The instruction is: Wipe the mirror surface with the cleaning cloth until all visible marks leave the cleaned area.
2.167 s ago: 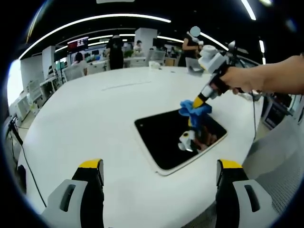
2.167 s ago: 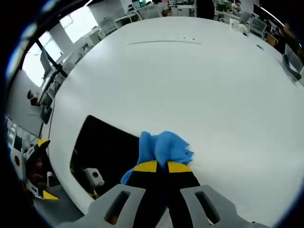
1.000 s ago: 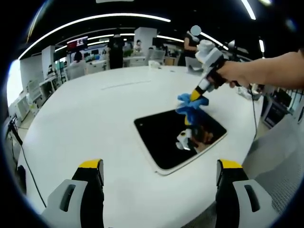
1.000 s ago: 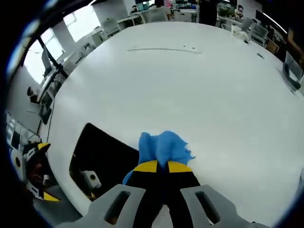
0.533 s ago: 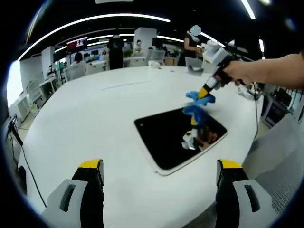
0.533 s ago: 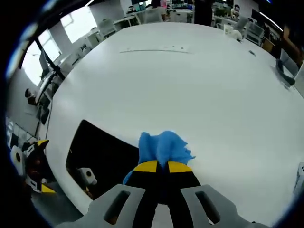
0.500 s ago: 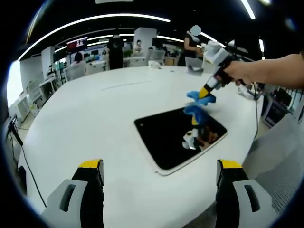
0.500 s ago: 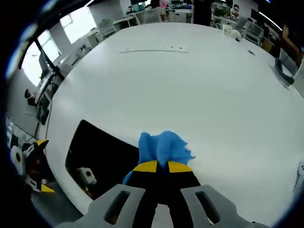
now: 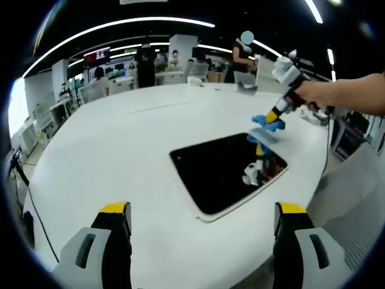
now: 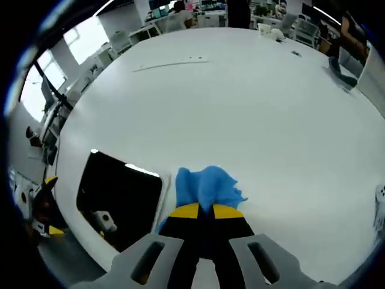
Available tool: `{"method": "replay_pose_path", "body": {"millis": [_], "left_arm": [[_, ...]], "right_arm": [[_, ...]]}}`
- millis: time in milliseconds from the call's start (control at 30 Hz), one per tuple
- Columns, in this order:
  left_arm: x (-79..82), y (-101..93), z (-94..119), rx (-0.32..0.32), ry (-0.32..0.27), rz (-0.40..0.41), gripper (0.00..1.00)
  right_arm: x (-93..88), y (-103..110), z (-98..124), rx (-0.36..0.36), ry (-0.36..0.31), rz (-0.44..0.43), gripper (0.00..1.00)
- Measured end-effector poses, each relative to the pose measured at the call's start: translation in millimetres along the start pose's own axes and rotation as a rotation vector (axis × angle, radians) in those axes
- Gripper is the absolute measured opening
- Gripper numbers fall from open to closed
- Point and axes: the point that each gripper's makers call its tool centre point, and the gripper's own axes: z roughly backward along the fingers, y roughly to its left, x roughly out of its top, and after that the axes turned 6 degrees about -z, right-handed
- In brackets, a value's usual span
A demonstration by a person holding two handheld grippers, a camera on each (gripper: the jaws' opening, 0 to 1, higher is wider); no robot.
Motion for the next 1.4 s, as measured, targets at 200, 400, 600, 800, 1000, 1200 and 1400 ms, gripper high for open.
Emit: {"method": "replay_pose_path", "body": {"millis": [200,400,600,800,1000,1200,1400], "left_arm": [[0.1,-0.6,0,-0.002,0.000,-0.002,0.99],[-0.1,-0.2,0,0.001,0.000,-0.001,0.99],[-0.2,0.5,0,0.005,-0.002,0.002,0.99],[-0.1,0.6,0,0.004,-0.003,0.003,0.99],[0.1,1.1,0,0.006,-0.004,0.005,0.99],[0.0,0.1,0,0.003,-0.004,0.007,0.99],[-0.9,-3.5,0,-0.008,0.005,0.006,0.99]], "right_arm": [[-9.4,-8,-8,-0.014,0.003,0.018,0.01],[-23.1,-11,-13,-0.025,0.015,0.032,0.02],[-25.3,-13,-15,-0.016,-0.015,0.059,0.03],[-25.7,-11,-13,-0.020,-0.036,0.140,0.07],[-27.6,0,-12,0.036,-0.069,0.109,0.22],[-25.0,16,-15,0.114,-0.141,0.109,0.52],[-23.4,26,-10,0.208,-0.176,0.049,0.67]]}}
